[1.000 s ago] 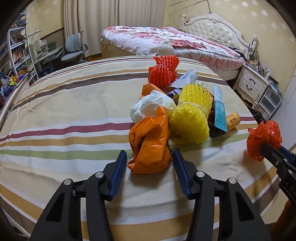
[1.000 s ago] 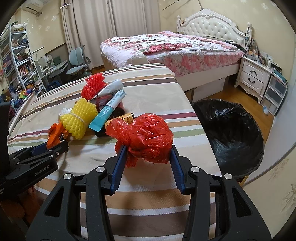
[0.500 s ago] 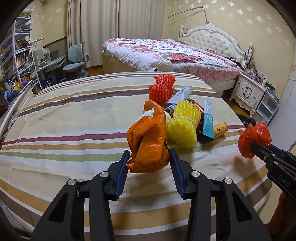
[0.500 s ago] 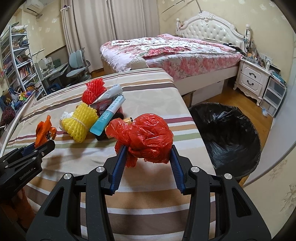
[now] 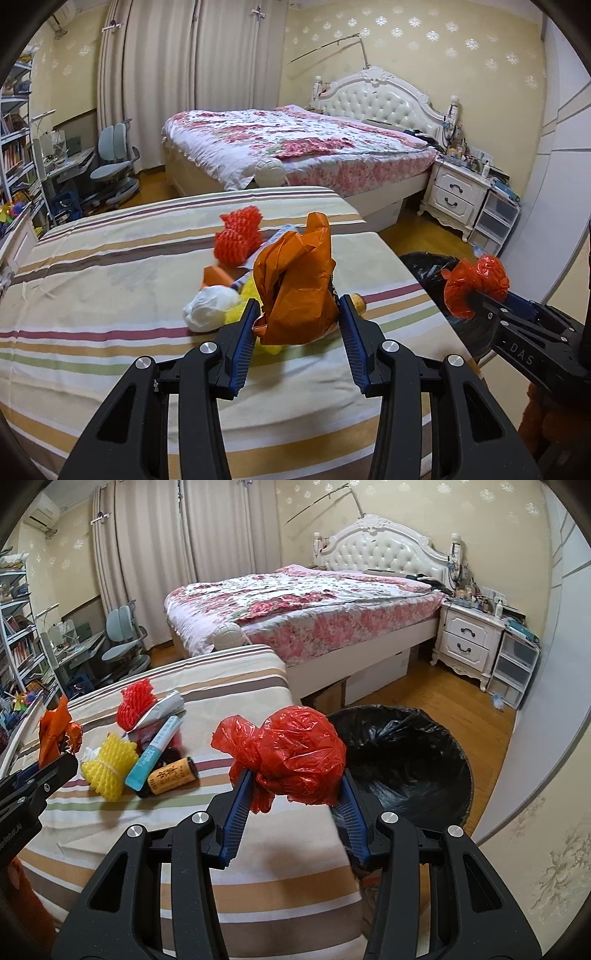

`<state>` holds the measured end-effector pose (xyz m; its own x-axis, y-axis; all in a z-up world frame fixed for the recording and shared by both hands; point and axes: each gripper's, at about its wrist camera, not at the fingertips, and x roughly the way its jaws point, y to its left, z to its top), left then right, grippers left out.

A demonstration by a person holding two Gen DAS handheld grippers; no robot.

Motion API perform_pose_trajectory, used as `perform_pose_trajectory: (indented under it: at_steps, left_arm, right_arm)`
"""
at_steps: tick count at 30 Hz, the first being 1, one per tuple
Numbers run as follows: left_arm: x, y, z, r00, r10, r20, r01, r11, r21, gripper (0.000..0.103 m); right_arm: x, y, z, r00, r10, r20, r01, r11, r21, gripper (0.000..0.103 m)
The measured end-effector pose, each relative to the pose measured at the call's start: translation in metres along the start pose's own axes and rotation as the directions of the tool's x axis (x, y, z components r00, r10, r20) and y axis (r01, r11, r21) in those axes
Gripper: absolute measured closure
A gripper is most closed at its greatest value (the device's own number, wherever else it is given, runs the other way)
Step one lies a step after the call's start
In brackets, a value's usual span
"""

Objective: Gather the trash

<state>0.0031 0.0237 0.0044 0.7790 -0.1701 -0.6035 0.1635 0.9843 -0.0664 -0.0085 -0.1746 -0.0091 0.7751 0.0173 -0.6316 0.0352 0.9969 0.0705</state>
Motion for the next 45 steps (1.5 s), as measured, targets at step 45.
perform_pose_trajectory:
  at_steps: [45]
  left_arm:
    - [0.129, -0.14, 0.018, 0.987, -0.081, -0.136, 0.107, 0.976, 0.192, 0.033]
  right_arm:
    - [0.077, -0.128, 0.015, 0.983, -0.159, -0.093, 0.173, 0.97, 0.168, 0.044]
